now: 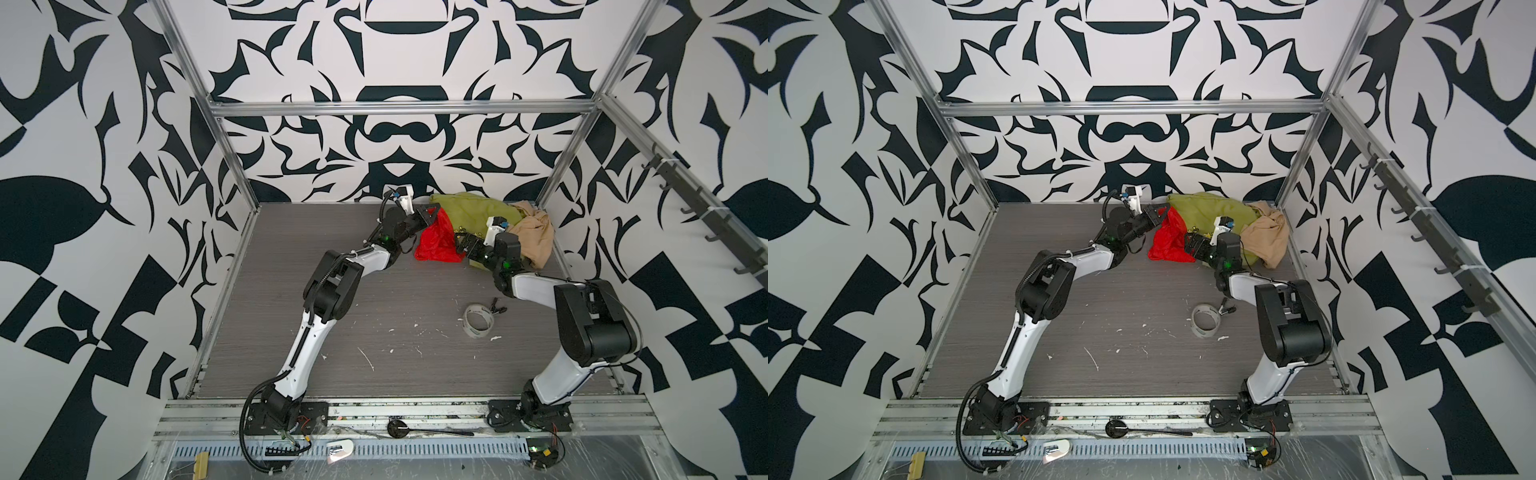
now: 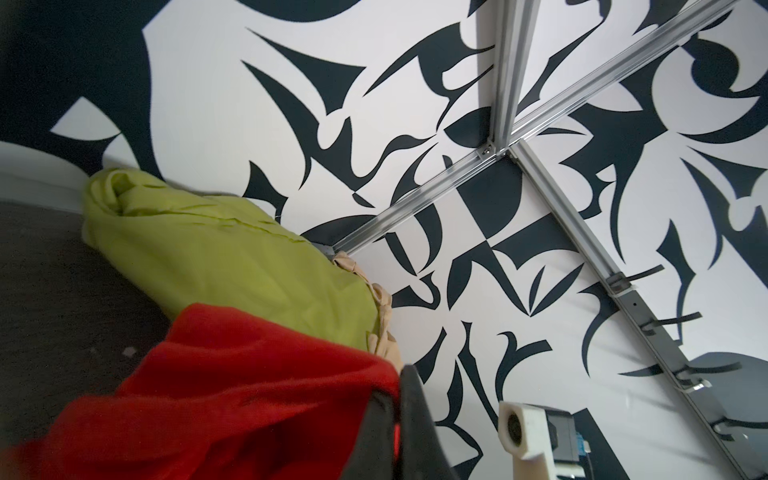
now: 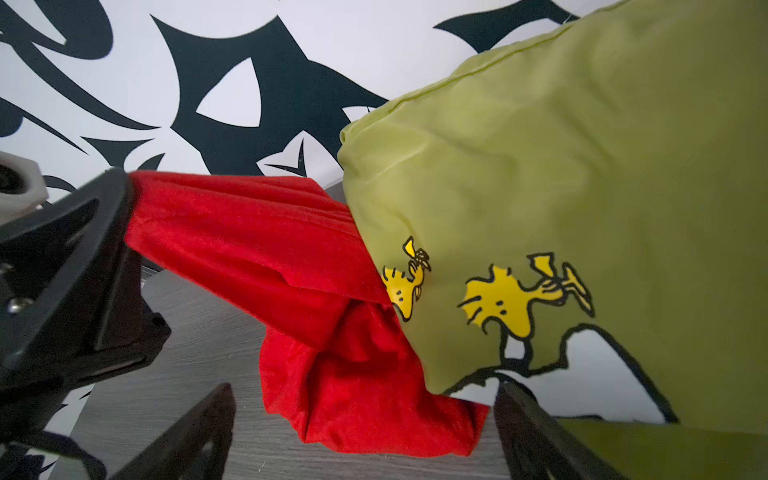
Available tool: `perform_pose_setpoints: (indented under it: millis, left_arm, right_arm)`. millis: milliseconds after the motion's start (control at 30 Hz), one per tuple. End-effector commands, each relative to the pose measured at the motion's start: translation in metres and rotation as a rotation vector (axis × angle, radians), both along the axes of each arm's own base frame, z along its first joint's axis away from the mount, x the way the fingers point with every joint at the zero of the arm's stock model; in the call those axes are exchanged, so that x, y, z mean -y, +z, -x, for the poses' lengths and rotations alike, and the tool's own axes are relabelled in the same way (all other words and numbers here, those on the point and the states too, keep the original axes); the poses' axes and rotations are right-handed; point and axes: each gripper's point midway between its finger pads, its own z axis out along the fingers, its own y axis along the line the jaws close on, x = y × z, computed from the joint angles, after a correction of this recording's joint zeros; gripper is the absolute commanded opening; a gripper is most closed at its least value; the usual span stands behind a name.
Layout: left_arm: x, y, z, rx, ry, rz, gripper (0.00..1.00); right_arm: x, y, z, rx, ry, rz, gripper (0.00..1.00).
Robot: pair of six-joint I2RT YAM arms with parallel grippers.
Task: Pick out a specific cloth from the pile
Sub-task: 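Lift the red cloth upward with the left gripper, pulling it off the pile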
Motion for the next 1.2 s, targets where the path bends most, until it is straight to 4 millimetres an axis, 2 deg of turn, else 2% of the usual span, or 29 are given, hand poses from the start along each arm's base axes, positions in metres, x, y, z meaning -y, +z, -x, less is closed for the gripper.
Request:
perform_pose_setpoints:
  millis: [0, 467, 1167]
  left_arm:
    - [-0.010, 0.102, 0.020, 0.205, -0.004, 0.129, 0.00]
    - [-0.021, 0.135, 0.032, 0.266, 0.012, 0.162, 0.00]
    - [-0.031, 0.172, 0.048, 0.325, 0.015, 0.191, 0.00]
  right_arm:
    - [0.000, 0.021, 0.000, 0.062, -0.004, 0.017, 0.99]
    - [0.004, 0.022, 0.004, 0.064, -0.015, 0.043, 0.99]
    - [0.005, 0.027, 0.002, 0.075, -0.012, 0.070, 1.00]
